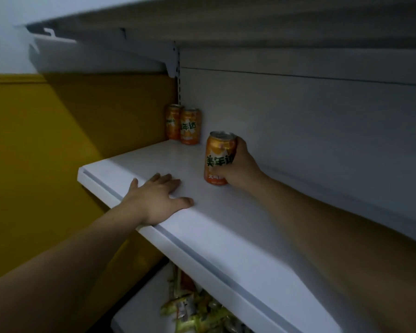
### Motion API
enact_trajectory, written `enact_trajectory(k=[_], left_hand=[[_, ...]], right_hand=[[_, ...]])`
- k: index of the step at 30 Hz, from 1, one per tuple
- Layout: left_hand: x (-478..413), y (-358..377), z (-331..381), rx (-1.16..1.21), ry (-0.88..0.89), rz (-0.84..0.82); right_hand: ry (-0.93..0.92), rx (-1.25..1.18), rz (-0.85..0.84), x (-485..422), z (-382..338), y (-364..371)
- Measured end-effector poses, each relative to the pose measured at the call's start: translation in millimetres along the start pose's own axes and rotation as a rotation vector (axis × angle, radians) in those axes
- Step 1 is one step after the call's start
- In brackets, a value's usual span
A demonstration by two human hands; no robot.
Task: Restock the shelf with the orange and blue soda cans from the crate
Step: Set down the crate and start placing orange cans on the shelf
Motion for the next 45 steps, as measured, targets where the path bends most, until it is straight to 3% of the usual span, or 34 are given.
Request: enact_trajectory(k=[11,19,30,35,41,45], left_hand=[[0,1,-3,0.058,0.021,0.032],[-1,1,-5,0.087,0.025,0.022],[-2,3,-5,0.08,0.026,0.017],[-3,-2,-6,0.186,0.041,0.062],[53,-13,-27,0.677,-0.012,0.146],[122,-9,-60,0.579,-0.127,0.174]], right_hand=[[-0.051,0.111,0.107,-84,13,41],[-0.045,0.224,0.276,-131,30,58],[0.034,0.326,0.27,-155,28,63],[0.154,0.32,0.157,-122,9,58],[-0.017,0.498,-0.13,-37,-62,58],[-0.123,0.593,-0.267,29,-107,82]])
Point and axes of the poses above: each hand's wrist, its own x-axis away from the middle knuckle, its own y-axis out of the palm, z = x × y, the point moved 1 cm from there along -x, towards the middle knuckle, and after that the axes turned 1 degree about -z, right-handed, at the moved point
